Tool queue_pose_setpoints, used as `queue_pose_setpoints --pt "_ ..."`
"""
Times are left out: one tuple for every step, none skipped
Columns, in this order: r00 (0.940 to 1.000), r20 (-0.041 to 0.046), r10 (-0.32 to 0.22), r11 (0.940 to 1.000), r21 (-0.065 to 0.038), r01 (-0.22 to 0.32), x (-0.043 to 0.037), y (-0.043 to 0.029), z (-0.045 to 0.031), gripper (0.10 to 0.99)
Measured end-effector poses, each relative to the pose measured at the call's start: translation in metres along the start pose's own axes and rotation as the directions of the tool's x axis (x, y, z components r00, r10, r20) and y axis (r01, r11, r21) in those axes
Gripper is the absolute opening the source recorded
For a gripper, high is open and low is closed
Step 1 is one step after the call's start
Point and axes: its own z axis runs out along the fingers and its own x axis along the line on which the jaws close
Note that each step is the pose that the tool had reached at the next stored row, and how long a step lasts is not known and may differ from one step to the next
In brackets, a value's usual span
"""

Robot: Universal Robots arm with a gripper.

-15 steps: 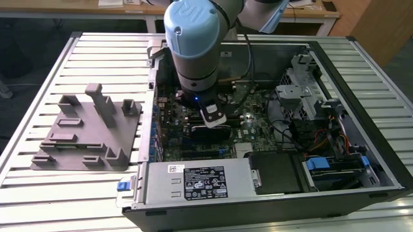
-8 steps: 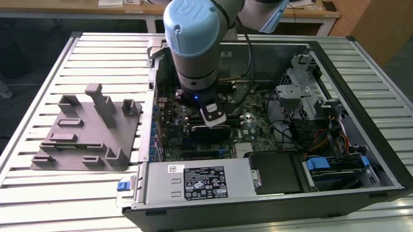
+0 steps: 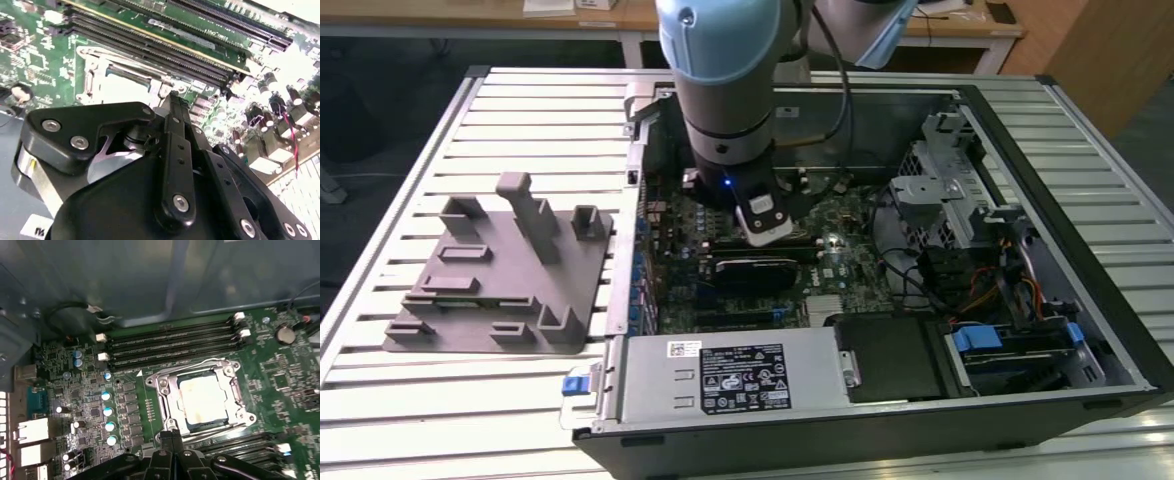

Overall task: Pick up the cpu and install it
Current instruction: 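Install the second cpu locking lever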

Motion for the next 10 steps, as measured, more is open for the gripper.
queue_pose_setpoints --pt "1.0000 0.0011 0.000 1.0000 0.004 0.000 -0.0016 0.0006 -0.0005 0.106" --pt "1.0000 0.0024 0.001 1.0000 0.010 -0.001 -0.0036 0.0010 -0.0009 0.106" --pt "1.0000 0.0040 0.001 0.9999 0.017 -0.001 -0.0058 0.0015 -0.0009 0.106" --pt "1.0000 0.0058 0.002 0.9997 0.025 -0.002 -0.0079 0.0020 -0.0007 0.106" --pt "1.0000 0.0074 0.002 0.9995 0.032 -0.003 -0.0100 0.0025 -0.0004 0.106" --pt "1.0000 0.0084 0.003 0.9993 0.037 -0.003 -0.0124 0.0030 -0.0001 0.106" --pt "1.0000 0.0090 0.003 0.9992 0.039 -0.003 -0.0151 0.0038 0.0003 0.106" --pt "1.0000 0.0093 0.003 0.9992 0.040 -0.004 -0.0175 0.0047 0.0007 0.106" --pt "1.0000 0.0094 0.003 0.9991 0.041 -0.004 -0.0197 0.0058 0.0011 0.106" --pt "0.9999 0.0095 0.003 0.9991 0.042 -0.003 -0.0219 0.0072 0.0017 0.106"
